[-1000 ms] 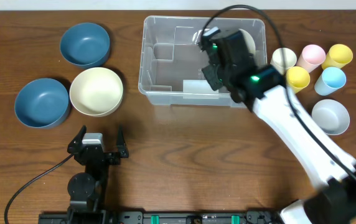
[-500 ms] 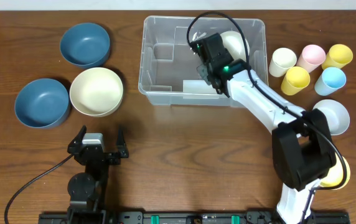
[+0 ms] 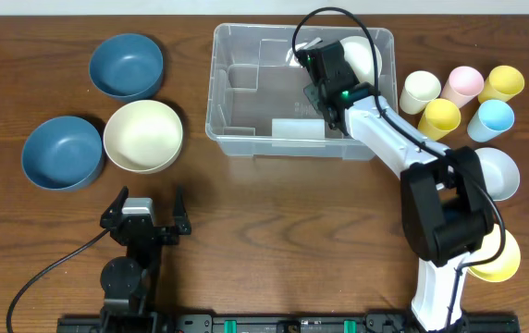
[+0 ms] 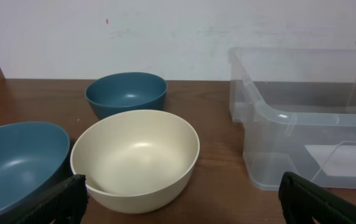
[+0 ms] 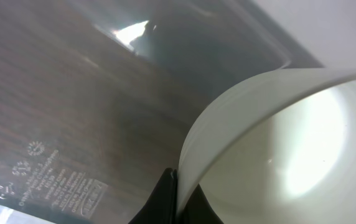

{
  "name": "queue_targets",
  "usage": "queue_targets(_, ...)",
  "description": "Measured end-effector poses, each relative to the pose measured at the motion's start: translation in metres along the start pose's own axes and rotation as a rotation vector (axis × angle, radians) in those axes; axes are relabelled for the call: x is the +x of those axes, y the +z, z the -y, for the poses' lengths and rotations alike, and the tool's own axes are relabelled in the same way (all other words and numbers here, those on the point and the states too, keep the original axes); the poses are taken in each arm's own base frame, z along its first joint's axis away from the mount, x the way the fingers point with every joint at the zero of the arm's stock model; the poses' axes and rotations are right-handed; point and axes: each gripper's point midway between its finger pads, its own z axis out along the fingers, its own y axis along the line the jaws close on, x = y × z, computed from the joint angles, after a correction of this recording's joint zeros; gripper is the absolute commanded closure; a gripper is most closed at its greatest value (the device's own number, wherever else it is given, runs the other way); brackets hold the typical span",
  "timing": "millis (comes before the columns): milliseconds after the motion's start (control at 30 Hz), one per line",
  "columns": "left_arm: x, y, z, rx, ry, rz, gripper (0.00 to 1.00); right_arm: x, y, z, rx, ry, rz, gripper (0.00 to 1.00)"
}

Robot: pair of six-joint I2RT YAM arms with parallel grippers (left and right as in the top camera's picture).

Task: Pack container

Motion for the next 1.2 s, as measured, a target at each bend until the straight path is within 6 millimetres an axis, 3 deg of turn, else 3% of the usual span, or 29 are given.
queue_targets(267,0.0,0.0,0.0,0.0,0.0,0.0,0.02,0.014,0.021,-0.011,-0.013,-0.011,-0.032,0.96)
queue_targets(433,0.0,0.0,0.0,0.0,0.0,0.0,0.02,0.014,0.025,-0.012,-0.014,-0.018,-0.024,0.69)
queue_targets(667,0.0,0.0,0.0,0.0,0.0,0.0,0.02,0.013,0.025,-0.012,-0.013,-0.017,-0.023,0.53)
queue_targets(800,0.0,0.0,0.0,0.0,0.0,0.0,0.02,0.016,0.021,-0.012,-0.022,-0.033,-0.057,0.36)
queue_targets(933,0.0,0.0,0.0,0.0,0.0,0.0,0.02,0.002,0.002,-0.014,-0.04,-0.059,-0.099,0.2)
queue_targets(1067,0.0,0.0,0.0,0.0,0.0,0.0,0.02,-0.029,-0.04,-0.02,-0.074,-0.041,-0.13,0.01)
queue_targets(1200,0.0,0.0,0.0,0.0,0.0,0.0,0.02,-0.055,-0.096,-0.014,-0.132,0.044,-0.144,0.01)
